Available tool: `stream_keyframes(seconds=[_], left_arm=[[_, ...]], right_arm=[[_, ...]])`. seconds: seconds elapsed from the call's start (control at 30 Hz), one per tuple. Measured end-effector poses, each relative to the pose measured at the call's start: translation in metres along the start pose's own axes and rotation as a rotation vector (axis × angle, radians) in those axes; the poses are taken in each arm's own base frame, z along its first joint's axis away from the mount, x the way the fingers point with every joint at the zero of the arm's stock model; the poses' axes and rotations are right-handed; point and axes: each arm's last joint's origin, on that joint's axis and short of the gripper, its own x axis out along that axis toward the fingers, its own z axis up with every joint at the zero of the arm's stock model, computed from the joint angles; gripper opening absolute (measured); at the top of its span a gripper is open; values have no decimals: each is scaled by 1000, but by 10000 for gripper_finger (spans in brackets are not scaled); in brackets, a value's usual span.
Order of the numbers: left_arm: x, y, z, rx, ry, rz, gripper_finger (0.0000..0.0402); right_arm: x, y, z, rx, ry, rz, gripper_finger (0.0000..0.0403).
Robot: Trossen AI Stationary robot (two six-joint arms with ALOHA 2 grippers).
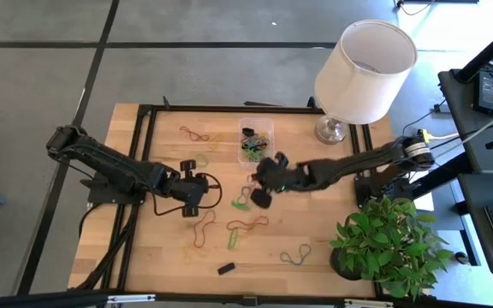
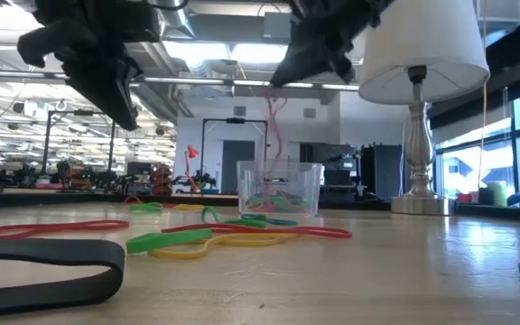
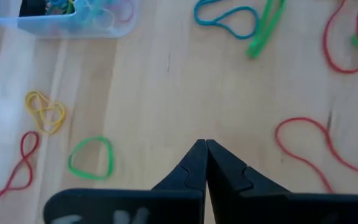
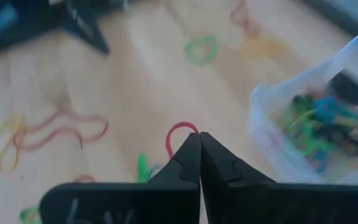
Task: Pick and place rubber bands into bin
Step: Put the red rubber band into the transparent bin
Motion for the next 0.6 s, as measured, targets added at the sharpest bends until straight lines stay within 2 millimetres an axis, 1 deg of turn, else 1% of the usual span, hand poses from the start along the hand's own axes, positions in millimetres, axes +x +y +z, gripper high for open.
stream_keyframes(seconds=[0.13,0.23,0.33,0.43,0.53,0.6], left_arm=[[5,15,2,-78,16,54,3],[10,28,5,-125,26,101,2],[14,41,6,-158,42,129,2],[17,52,6,-193,58,139,2],[20,61,6,-229,67,159,2],[21,65,6,-249,71,166,3]], right_arm=[[-18,-27,27,10,-81,-26,0],[-26,-49,43,-11,-130,-64,0],[-21,-69,53,-43,-139,-85,0],[-12,-89,60,-32,-143,-103,0],[2,-106,59,-31,-88,-110,0],[11,-114,57,-24,-55,-102,0]])
